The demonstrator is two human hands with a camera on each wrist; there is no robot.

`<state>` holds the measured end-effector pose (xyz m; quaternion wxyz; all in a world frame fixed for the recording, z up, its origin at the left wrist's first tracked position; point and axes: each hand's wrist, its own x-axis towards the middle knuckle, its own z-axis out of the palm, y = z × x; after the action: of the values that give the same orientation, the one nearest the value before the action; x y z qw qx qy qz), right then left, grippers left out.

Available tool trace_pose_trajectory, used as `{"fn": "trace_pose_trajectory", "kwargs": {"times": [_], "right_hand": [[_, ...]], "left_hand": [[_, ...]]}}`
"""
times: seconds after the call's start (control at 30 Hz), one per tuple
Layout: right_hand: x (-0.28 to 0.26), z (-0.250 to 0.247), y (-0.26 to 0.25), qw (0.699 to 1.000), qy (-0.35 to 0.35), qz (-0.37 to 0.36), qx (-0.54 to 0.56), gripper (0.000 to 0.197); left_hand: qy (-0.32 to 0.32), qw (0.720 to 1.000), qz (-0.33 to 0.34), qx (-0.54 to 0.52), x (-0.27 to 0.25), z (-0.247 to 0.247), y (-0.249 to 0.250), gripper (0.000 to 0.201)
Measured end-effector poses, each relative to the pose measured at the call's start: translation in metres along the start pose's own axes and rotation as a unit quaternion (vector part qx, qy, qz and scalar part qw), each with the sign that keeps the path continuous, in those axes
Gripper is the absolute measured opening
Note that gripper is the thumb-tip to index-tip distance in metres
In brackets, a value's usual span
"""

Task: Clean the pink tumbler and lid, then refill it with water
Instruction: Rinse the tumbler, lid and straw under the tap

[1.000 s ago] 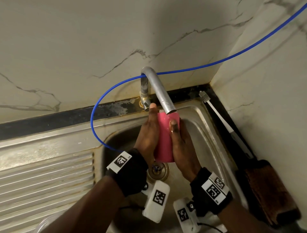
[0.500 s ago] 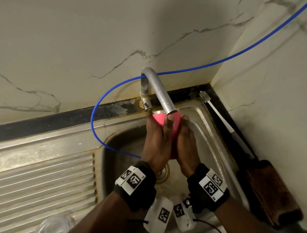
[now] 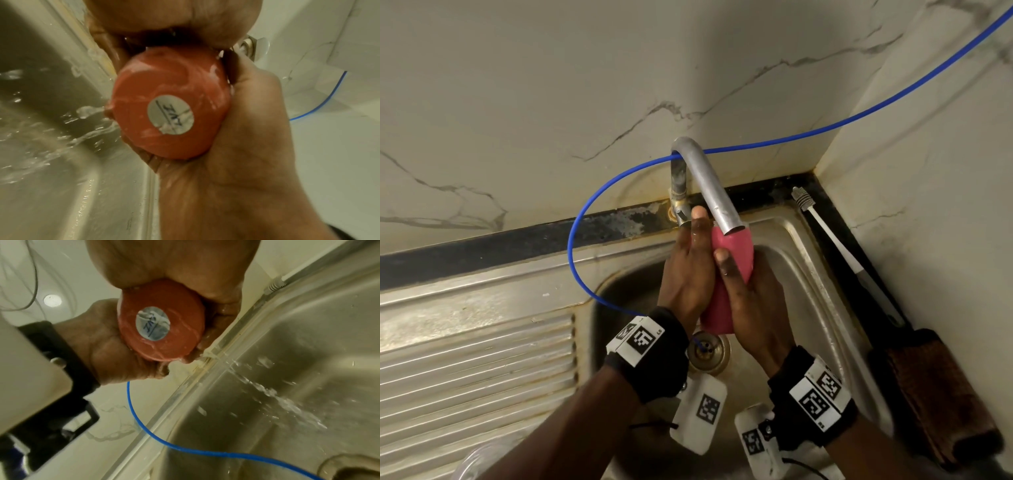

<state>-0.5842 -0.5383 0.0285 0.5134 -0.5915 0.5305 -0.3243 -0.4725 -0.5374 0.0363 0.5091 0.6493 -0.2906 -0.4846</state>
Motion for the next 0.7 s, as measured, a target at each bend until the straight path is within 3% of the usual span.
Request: {"fn": "trace_pose_trajectory", "kwargs": {"times": [0.13,0.23,0.33,0.53,0.63,0.7], "right_hand": [[0.003,0.006,0.000,0.995,-0.010,0.039,0.096,0.076],[0.003,0.007,-0.003,0.989,-0.022,0.053,0.140,0.044],[0.006,0.007,-0.005,0.983,-0.025,0.070,0.170,0.025],[0.013,0.001,-0.005,0.971,-0.036,0.101,0.212,0.023],[0.013,0.001,-0.005,0.975,-0.023,0.106,0.196,0.024],[0.011,0.001,-0.004,0.981,-0.014,0.093,0.171,0.022]], "left_hand": [[-0.003,1.000,0.019,-0.011,-0.004,-0.003,-0.003,0.070],[-0.027,0.998,0.026,-0.041,-0.012,-0.007,-0.011,0.065],[-0.066,0.995,0.036,-0.058,-0.025,-0.010,-0.019,0.050],[-0.078,0.983,0.145,0.079,-0.042,-0.005,-0.047,0.089],[-0.076,0.985,0.141,0.069,-0.043,-0.003,-0.045,0.081],[-0.079,0.991,0.108,0.020,-0.042,-0.004,-0.033,0.058]]}}
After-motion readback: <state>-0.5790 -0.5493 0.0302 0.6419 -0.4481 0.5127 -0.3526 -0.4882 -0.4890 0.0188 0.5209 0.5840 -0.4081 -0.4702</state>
